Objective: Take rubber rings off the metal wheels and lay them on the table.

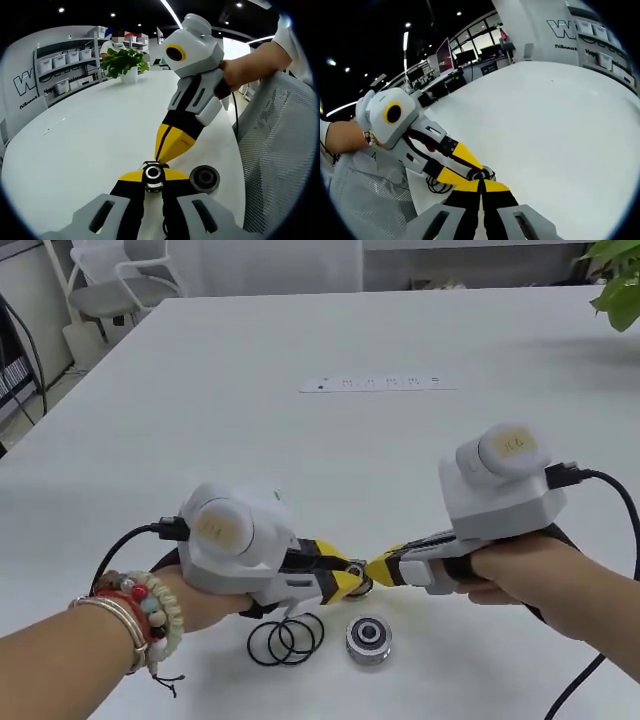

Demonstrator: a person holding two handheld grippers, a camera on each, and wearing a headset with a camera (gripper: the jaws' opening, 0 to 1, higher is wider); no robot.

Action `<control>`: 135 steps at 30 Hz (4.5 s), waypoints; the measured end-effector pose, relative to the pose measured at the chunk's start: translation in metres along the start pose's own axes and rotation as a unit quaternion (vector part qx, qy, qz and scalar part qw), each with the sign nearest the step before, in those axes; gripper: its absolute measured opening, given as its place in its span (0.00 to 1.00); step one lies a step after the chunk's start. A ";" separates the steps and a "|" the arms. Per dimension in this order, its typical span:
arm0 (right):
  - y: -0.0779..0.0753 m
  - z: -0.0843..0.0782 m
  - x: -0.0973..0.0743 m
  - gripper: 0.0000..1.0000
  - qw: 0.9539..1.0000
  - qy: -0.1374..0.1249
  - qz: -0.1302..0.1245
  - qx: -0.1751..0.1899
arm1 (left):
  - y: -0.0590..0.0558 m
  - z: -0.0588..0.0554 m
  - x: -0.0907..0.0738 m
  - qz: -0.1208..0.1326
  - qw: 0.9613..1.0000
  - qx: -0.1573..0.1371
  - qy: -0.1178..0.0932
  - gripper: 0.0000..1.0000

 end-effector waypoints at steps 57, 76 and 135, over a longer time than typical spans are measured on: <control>0.039 0.029 -0.010 0.00 0.997 -0.066 0.042 -0.009 | -0.006 0.067 -0.149 0.002 0.998 0.054 -0.043 0.67; 0.069 0.028 0.006 0.00 0.994 -0.046 0.093 -0.033 | -0.028 0.025 -0.188 0.056 0.994 -0.058 -0.073 0.97; 0.073 0.023 0.010 0.15 0.996 -0.016 0.072 -0.042 | -0.047 -0.003 -0.189 0.063 0.992 -0.101 -0.050 0.99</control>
Point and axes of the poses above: the centre of the closed fingertips' face, and the gripper's own axes: x roughly forward along the fingers, y roughly to its left, z roughly out of its top, the point moved 7 cm from there along -x, roughly backward along the fingers, and after that the axes turned 5 degrees about x, right-handed, at the moved point
